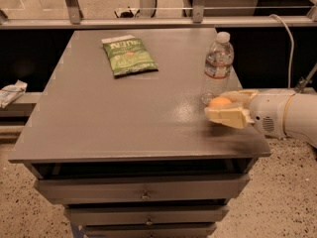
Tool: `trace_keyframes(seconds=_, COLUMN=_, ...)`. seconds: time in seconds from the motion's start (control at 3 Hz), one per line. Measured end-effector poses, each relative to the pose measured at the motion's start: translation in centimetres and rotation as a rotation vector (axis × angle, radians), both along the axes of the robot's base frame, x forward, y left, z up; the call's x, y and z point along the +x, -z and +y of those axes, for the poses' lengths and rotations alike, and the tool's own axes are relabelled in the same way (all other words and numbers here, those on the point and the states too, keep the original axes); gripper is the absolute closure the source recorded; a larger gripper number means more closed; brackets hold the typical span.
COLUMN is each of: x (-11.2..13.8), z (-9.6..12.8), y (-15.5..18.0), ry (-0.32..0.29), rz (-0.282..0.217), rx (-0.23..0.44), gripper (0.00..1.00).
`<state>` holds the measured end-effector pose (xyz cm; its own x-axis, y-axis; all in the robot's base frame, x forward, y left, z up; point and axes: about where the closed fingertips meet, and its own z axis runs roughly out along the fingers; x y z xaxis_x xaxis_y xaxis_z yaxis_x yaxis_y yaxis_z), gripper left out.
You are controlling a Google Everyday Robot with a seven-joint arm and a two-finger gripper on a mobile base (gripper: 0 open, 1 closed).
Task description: Move orange near water bottle
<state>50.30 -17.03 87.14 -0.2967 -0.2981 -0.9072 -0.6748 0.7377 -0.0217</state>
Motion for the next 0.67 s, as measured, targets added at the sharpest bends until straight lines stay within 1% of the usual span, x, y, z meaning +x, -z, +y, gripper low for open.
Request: trace_keyframes(seconds=0.67, x=1.22, z=-1.30, y=0.81, ry=0.046, rz=-0.023, rx=0.006, gripper=0.40)
